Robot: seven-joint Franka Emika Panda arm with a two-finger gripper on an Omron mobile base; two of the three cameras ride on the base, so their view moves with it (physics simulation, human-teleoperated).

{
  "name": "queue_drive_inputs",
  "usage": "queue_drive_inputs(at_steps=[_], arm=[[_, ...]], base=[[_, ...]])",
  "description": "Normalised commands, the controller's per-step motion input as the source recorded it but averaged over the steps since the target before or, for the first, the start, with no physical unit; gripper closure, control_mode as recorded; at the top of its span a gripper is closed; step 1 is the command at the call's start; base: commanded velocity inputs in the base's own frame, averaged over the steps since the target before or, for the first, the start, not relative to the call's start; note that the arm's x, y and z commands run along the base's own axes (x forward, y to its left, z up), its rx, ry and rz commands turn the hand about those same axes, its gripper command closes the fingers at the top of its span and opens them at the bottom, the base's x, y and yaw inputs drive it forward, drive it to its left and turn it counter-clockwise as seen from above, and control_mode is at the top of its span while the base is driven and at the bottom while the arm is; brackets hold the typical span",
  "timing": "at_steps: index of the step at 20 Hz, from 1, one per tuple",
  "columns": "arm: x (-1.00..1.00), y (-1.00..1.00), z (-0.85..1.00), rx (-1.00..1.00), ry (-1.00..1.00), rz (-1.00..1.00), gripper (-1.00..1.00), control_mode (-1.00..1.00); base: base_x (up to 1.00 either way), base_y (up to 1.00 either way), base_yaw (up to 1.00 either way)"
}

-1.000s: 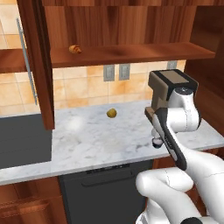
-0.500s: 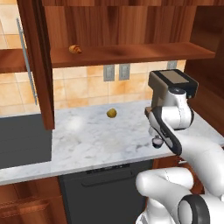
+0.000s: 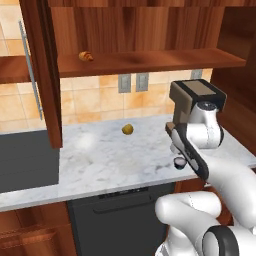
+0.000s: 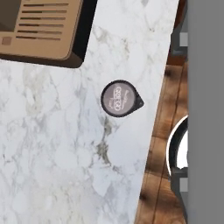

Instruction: Pick the yogurt and yogurt from the counter and place them in the cabinets closest to them.

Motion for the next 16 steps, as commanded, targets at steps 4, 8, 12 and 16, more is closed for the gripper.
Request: queue_drive_inputs(at_steps=[4, 8, 12, 16], arm=[[0.05, 0.0, -0.08, 0.0, -0.05, 0.0, -1.0, -1.0], [0.05, -0.01, -0.07, 0.0, -0.1, 0.0, -1.0, -1.0], [0.02, 0.0, -0.08, -0.01, -0.13, 0.0, -1.0, -1.0], [0.0, 0.0, -0.01, 0.0, -0.03, 0.0, -1.0, -1.0]], base=[[0.0, 0.0, 0.0], [0.0, 0.0, 0.0], [0.0, 0.0, 0.0], [0.0, 0.0, 0.0]])
